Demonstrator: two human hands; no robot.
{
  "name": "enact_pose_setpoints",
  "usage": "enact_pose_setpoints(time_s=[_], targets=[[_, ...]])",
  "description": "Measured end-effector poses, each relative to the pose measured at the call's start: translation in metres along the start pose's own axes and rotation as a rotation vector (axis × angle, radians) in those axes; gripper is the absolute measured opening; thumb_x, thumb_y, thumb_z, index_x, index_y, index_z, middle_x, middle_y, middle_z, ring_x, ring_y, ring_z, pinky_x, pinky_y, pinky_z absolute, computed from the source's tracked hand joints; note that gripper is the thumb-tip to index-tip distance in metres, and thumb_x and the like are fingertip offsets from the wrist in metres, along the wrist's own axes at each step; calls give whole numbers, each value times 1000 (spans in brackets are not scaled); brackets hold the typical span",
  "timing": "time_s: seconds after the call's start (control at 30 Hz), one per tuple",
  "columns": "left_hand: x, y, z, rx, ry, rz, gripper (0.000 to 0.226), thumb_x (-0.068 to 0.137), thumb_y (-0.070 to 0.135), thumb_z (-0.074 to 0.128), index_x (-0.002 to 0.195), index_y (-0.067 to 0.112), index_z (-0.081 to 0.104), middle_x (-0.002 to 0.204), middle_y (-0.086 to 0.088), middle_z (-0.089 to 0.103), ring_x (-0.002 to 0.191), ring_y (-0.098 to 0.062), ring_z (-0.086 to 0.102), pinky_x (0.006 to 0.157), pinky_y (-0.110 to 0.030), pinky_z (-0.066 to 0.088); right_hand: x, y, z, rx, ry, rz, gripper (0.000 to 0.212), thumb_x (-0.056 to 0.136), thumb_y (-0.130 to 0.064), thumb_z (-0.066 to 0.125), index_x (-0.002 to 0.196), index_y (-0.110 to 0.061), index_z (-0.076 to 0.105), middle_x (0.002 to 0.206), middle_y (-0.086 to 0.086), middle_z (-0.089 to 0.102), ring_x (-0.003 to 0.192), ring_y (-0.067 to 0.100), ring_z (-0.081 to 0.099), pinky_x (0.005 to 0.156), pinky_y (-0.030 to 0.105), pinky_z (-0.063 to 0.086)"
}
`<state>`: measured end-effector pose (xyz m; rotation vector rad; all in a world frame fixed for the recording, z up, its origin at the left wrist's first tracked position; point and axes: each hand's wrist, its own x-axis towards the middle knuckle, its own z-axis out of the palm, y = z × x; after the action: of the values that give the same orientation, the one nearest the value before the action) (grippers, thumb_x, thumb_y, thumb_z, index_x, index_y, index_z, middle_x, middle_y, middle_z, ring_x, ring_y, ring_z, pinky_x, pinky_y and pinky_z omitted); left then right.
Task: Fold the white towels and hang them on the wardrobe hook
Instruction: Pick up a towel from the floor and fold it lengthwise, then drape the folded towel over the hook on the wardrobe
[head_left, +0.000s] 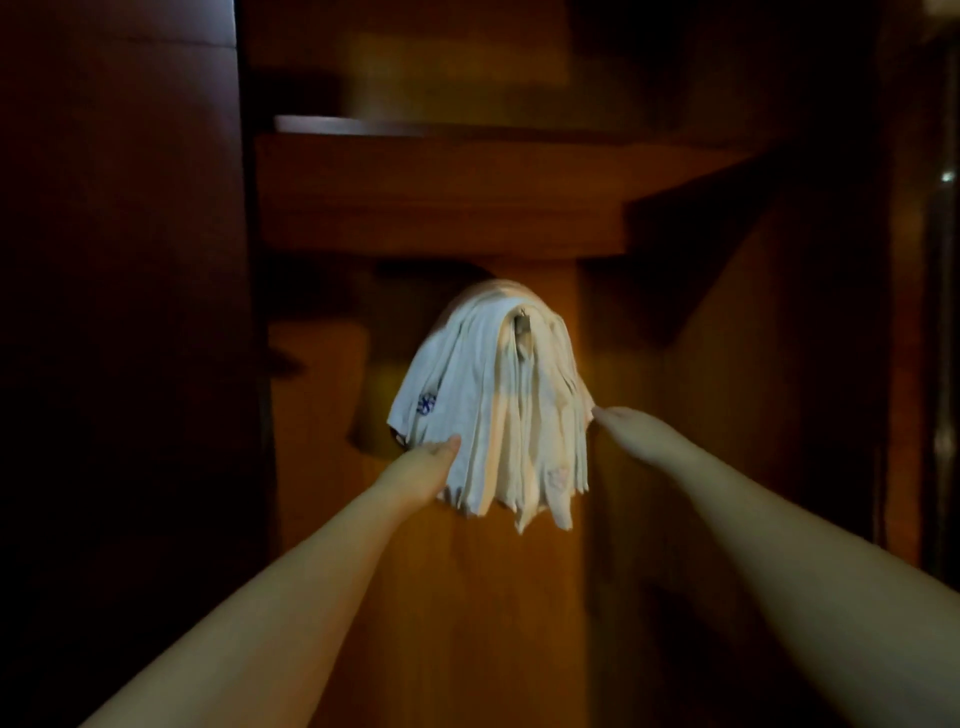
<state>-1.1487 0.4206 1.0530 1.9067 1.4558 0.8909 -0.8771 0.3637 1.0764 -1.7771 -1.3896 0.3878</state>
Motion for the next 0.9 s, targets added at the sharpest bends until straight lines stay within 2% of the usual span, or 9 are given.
enact_pose_setpoints(time_s=[0.17, 0.37, 0.47, 0.63, 0.7, 0.77, 0.8, 0.87, 0.9], targets=[[-71, 6, 24, 126, -47, 154, 53, 104, 55, 34, 142, 23, 51, 142, -9, 56, 127, -26, 53, 89, -30, 38, -93, 22, -1, -169, 37, -55, 55, 105, -49, 41, 151, -19, 40, 156, 6, 42, 140, 24, 44, 111, 39, 37], [-134, -11, 92, 31, -194, 258, 52, 98, 53, 53, 143, 28, 50, 147, 4, 50, 134, -15, 47, 94, -28, 37, -202, 98, -20, -200, -16, -40, 67, 100, -53, 50, 157, -27, 27, 164, 2, 27, 146, 23, 34, 115, 39, 32], [-163, -23, 140, -41, -348, 260, 55, 96, 53, 56, 145, 30, 47, 147, 8, 49, 135, -13, 46, 98, -31, 42, -250, 150, -25, -130, 13, 41, 70, 98, -54, 53, 157, -30, 25, 165, -1, 24, 146, 22, 33, 115, 37, 31], [-204, -29, 236, -84, -534, 277, 53, 96, 51, 55, 146, 35, 44, 150, 6, 44, 134, -15, 45, 88, -23, 42, -321, 238, -27, -79, 85, 183, 71, 97, -49, 58, 157, -24, 28, 161, -1, 29, 144, 16, 36, 119, 39, 32], [-216, -26, 283, -55, -605, 294, 51, 96, 52, 54, 144, 37, 44, 151, 5, 43, 136, -16, 43, 82, -19, 39, -346, 276, -31, -77, 93, 259, 70, 97, -46, 58, 156, -22, 29, 158, -2, 32, 138, 8, 37, 115, 28, 32], [-226, -19, 330, -39, -677, 296, 49, 97, 50, 53, 143, 37, 44, 152, 5, 41, 137, -16, 41, 90, -25, 41, -368, 315, -37, -117, 96, 325, 68, 98, -43, 59, 155, -19, 32, 156, 0, 34, 136, 4, 34, 107, 15, 22], [-232, -12, 353, -35, -706, 295, 48, 98, 49, 53, 144, 36, 44, 152, 5, 41, 137, -16, 40, 97, -31, 41, -377, 334, -41, -143, 102, 356, 68, 98, -41, 60, 154, -16, 33, 156, 2, 35, 140, 10, 33, 105, 12, 18], [-240, -2, 401, -22, -756, 285, 48, 98, 47, 53, 144, 34, 46, 150, 7, 43, 134, -11, 39, 105, -36, 39, -391, 371, -51, -151, 95, 446, 67, 97, -39, 61, 153, -13, 36, 156, 7, 38, 145, 19, 32, 104, 14, 17], [-245, 3, 423, -16, -777, 266, 47, 98, 47, 53, 143, 34, 48, 147, 9, 44, 131, -8, 40, 103, -33, 38, -397, 390, -55, -140, 94, 496, 66, 97, -39, 61, 153, -12, 37, 155, 8, 39, 144, 21, 33, 106, 17, 19]])
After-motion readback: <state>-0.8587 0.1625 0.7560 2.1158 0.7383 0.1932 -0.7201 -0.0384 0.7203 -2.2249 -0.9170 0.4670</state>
